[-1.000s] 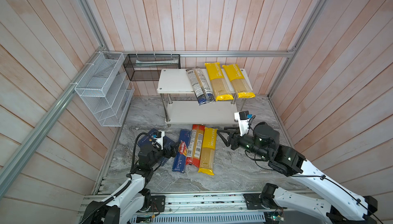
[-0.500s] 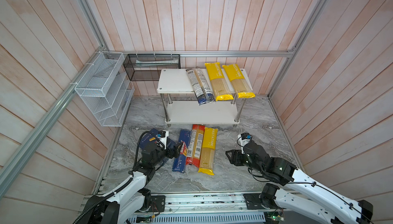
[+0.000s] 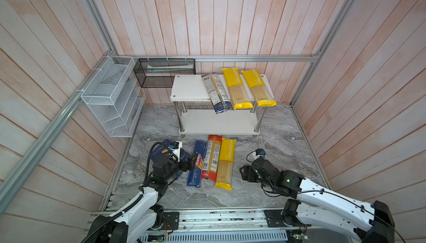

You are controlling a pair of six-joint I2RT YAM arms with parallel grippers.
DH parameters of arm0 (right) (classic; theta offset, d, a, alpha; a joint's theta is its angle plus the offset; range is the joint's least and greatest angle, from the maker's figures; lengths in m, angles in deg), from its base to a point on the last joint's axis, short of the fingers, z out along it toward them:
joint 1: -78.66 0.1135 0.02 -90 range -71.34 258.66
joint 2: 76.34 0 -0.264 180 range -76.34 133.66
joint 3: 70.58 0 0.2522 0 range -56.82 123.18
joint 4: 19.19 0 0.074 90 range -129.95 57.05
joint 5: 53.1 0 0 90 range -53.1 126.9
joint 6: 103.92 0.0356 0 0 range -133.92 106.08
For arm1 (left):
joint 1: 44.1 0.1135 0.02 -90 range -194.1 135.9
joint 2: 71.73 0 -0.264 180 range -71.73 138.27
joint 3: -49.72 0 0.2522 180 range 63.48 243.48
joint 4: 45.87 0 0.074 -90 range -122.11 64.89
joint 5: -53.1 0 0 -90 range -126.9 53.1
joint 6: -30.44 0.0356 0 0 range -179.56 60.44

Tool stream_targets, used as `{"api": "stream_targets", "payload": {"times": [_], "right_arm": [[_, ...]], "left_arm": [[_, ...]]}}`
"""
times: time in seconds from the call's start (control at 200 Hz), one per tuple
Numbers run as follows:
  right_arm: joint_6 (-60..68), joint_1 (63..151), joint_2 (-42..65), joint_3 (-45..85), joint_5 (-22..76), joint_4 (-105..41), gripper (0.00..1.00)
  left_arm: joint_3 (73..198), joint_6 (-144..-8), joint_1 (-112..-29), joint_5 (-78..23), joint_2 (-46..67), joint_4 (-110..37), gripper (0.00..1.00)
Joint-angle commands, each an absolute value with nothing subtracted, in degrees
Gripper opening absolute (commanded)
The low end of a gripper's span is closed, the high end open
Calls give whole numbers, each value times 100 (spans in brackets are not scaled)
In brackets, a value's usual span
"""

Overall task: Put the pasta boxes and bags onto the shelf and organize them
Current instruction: 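Withdraw the right gripper from the shelf down toward the yellow PASTATIME bag, then lower the right gripper onto the yellow PASTATIME bag's end and close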

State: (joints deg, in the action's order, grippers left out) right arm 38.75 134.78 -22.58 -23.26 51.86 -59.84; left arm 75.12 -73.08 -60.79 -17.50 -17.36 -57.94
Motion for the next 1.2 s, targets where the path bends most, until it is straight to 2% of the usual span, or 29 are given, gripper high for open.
{"api": "stream_targets", "payload": {"times": [0.0, 0.31, 0.73, 0.975, 1.195], "right_arm": [[4092, 13711, -1918, -2278, 5588, -5687, 82], [4261, 14199, -870, -1875, 5777, -5118, 88], [4082, 14187, -250, -1847, 6226, -4580, 95], [3797, 14183, 701, -1147, 6370, -4947, 98], [3611, 14062, 1168, -999, 6168, -4618, 98]], "left_arm": [[7557, -7249, -6104, -1737, -1726, -5807, 100], [7519, -7246, -6107, -1843, -1894, -5734, 100], [7515, -7240, -6105, -1822, -1902, -5734, 100], [7537, -7224, -6107, -1774, -1832, -5754, 100], [7540, -7224, -6106, -1782, -1838, -5755, 100]]}}
